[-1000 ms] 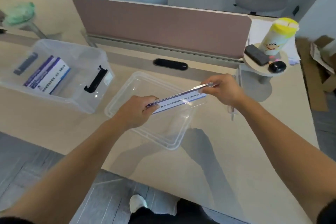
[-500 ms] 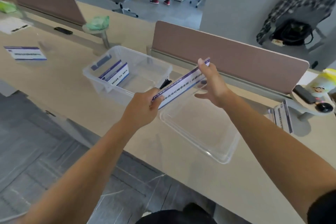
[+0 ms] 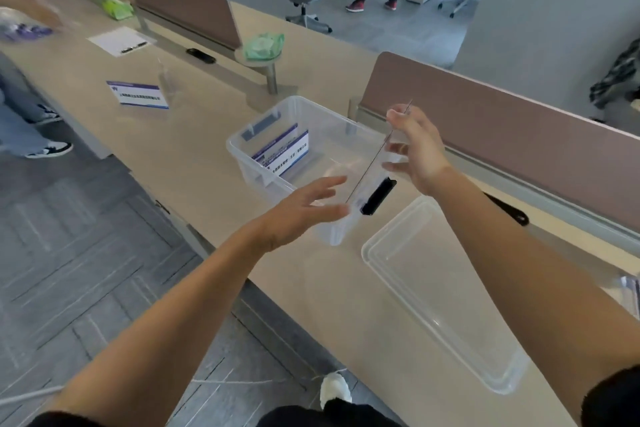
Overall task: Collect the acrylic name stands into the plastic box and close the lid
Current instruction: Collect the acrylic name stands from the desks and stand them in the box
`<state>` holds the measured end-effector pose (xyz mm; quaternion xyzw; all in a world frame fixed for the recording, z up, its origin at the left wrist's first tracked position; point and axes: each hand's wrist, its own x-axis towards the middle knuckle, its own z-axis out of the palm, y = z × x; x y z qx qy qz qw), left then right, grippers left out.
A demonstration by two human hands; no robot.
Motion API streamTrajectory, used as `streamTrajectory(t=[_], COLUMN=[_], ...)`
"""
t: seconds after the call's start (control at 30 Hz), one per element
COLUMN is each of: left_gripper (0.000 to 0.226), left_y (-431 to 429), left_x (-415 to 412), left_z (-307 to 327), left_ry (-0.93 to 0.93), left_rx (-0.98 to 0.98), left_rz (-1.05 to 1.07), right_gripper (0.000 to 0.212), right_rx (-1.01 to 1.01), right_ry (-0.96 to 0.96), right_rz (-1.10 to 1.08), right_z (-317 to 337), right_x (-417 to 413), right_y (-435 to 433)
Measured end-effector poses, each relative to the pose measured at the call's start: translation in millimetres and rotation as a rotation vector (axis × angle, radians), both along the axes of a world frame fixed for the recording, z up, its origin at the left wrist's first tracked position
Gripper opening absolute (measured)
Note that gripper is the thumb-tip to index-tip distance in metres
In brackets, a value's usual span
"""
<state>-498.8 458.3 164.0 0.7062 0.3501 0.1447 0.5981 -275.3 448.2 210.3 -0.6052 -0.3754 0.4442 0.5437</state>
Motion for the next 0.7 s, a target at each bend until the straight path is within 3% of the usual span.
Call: streamTrajectory(t=[0.13, 0.33, 0.47, 0.57, 0.7], left_gripper=[0.083, 0.069, 0.063, 0.071, 0.063], left_y=[29.5, 82.3, 132.0, 170.9, 204.6], left_x=[3.8, -9.4, -35.8, -62.3, -83.0], left_z=[-3.9, -12.8, -19.2, -22.6, -30.4], left_ry=[-0.043, -0.153, -0.152, -0.094, -0.06], left_rx=[-0.093, -0.096, -0.105, -0.038, 0.146], left_rz=[0.062, 0.083, -0.035, -0.176, -0.158], right_gripper=[0.009, 0.028, 0.022, 0.016, 0.016], right_rx=[0.041, -0.024, -0.075, -0.111, -0.153], right_ry=[-0.008, -0.092, -0.109, -0.094, -0.074], right_rz=[0.053, 0.023, -0.114, -0.248, -0.303], right_z=[-0.9, -2.3, -2.8, -4.9, -6.2], right_x=[3.2, -15.7, -46.4, -70.8, -96.6], right_y=[39.3, 96.1, 138.4, 163.3, 183.2])
